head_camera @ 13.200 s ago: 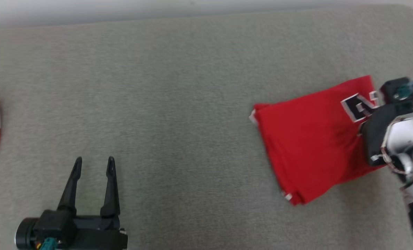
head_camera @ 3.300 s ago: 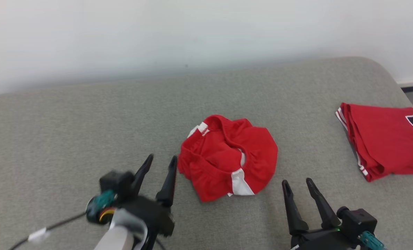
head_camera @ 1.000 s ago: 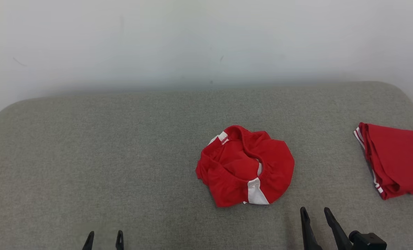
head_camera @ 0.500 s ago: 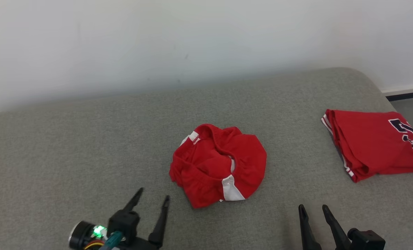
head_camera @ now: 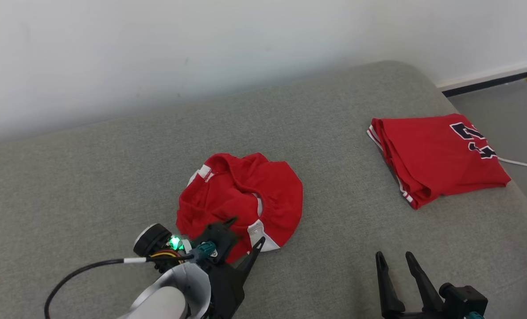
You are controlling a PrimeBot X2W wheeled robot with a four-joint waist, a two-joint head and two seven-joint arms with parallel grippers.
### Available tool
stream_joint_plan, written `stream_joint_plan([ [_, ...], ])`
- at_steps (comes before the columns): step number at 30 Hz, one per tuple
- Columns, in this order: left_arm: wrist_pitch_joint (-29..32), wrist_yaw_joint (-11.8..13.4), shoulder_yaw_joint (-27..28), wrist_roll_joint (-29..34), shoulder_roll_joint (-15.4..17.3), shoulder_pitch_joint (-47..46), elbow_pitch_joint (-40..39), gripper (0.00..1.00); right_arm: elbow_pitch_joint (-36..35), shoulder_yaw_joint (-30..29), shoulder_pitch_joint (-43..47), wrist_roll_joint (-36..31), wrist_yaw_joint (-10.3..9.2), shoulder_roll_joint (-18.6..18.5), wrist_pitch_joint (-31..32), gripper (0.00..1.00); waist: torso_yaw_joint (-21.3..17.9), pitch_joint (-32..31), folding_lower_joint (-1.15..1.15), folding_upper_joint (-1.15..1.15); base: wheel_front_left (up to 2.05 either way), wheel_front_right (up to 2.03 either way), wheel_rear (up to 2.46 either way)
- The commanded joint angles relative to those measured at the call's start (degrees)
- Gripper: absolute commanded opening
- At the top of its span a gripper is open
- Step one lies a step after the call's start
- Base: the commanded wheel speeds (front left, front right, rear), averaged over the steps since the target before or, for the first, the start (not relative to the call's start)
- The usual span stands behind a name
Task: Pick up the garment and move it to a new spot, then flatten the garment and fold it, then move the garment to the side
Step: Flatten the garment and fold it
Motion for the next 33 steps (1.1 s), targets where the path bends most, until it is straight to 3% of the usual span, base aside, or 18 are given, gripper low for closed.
stream_joint_plan([
  [1,0.98,0.11,-1.81,-0.98,0.73,-1.97,0.69,1.0,0.3,0.19,-0.54,0.58,-0.16,0.16,-0.37,1.0,-1.85,1.35,0.0,0.0,0.0,0.0,0.0],
  [7,5.21,0.11,-7.67,-4.67,2.92,-6.47,3.07,1.0,0.96,0.75,-1.31,1.25,-0.16,0.17,-0.91,1.0,-4.2,2.45,0.0,0.0,0.0,0.0,0.0],
  [16,8.92,0.11,-11.26,-8.11,4.7,-9.84,5.16,1.0,1.73,1.01,-1.69,1.66,-0.16,0.17,-1.55,1.0,-5.56,3.07,0.0,0.0,0.0,0.0,0.0],
  [17,9.2,0.11,-11.74,-8.43,4.81,-10.07,5.15,0.92,1.8,1.03,-1.73,1.7,-0.16,0.17,-1.57,1.0,-5.59,3.09,0.0,0.0,0.0,0.0,0.0],
  [18,9.26,0.11,-11.99,-8.8,4.86,-10.24,5.07,0.62,1.9,1.01,-1.78,1.79,-0.16,0.17,-1.58,1.0,-5.59,3.11,0.0,0.0,0.0,0.0,0.0],
  [19,9.37,0.11,-12.54,-9.07,4.94,-10.35,4.89,0.45,1.96,1.04,-1.81,1.83,-0.16,0.17,-1.62,1.0,-5.59,3.13,0.0,0.0,0.0,0.0,0.0],
  [20,9.36,0.11,-12.79,-9.31,5.04,-10.46,4.82,0.36,2.0,1.03,-1.84,1.85,-0.16,0.17,-1.6,1.0,-5.56,3.14,0.0,0.0,0.0,0.0,0.0],
  [25,9.8,0.11,-14.39,-10.09,5.56,-11.01,4.21,0.38,2.21,0.98,-1.92,1.85,-0.16,0.17,-1.82,1.0,-5.15,3.11,0.0,0.0,0.0,0.0,0.0],
  [26,10.34,0.11,-14.94,-10.6,5.75,-11.17,4.22,0.29,2.28,1.07,-1.91,1.8,-0.16,0.17,-1.88,1.0,-4.99,3.03,0.0,0.0,0.0,0.0,0.0],
  [27,10.57,0.11,-15.12,-10.7,5.81,-11.23,4.27,0.11,2.32,1.19,-1.94,1.8,-0.16,0.17,-1.91,1.0,-4.96,2.98,0.0,0.0,0.0,0.0,0.0],
  [28,10.5,0.12,-15.11,-10.8,5.84,-11.31,4.27,0.0,2.35,1.28,-2.02,1.82,-0.16,0.17,-1.93,1.0,-4.95,2.95,0.0,0.0,0.0,0.0,0.0],
  [33,7.63,1.29,-13.33,-11.11,4.61,-12.55,2.92,0.0,2.42,1.21,-1.95,1.8,-0.16,0.17,-1.97,1.0,-4.55,2.76,0.0,0.0,0.0,0.0,0.0],
])
